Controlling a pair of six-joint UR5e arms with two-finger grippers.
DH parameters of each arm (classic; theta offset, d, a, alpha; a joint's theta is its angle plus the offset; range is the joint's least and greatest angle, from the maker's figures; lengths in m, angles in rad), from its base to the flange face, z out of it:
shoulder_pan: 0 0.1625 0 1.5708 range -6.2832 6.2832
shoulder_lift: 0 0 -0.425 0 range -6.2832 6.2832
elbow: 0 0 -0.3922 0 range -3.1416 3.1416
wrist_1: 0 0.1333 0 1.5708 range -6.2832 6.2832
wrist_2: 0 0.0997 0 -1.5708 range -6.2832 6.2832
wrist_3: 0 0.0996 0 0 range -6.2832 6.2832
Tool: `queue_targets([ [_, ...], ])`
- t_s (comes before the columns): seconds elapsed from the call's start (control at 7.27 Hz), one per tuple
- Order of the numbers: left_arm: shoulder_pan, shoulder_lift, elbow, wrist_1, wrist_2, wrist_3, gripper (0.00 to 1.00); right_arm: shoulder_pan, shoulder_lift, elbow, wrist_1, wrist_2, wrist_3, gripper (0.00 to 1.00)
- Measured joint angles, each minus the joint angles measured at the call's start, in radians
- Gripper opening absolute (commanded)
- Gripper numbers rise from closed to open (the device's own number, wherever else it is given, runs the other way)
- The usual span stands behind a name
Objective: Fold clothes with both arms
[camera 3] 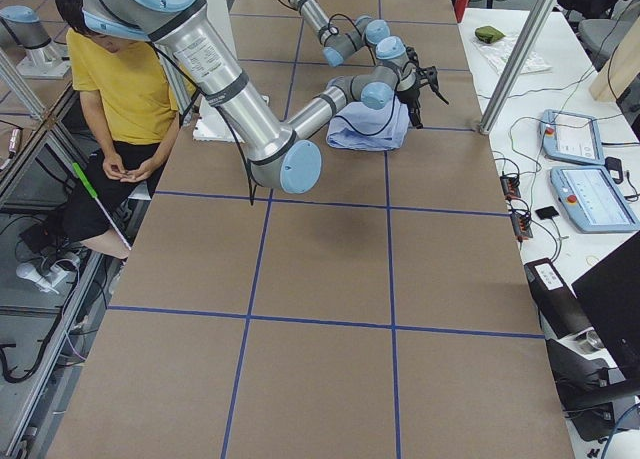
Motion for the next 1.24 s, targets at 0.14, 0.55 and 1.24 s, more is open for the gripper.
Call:
queue_targets([
  [0.14,-0.001,-0.024,0.049,-0.023,0.013,-0.004,0.23,-0.004,0.001,0.001,0.000,-0.003,0.002,0.99],
  [0.55,-0.020,-0.041,0.088,-0.051,0.016,0.067,1.00,-0.013,0.006,0.009,-0.001,-0.008,0.015,1.00],
  [1.24,-0.133,0.215,-0.279,-0.035,-0.220,0.518,1.00,-0.184,0.020,0.238,-0.380,-0.096,0.341,1.00],
])
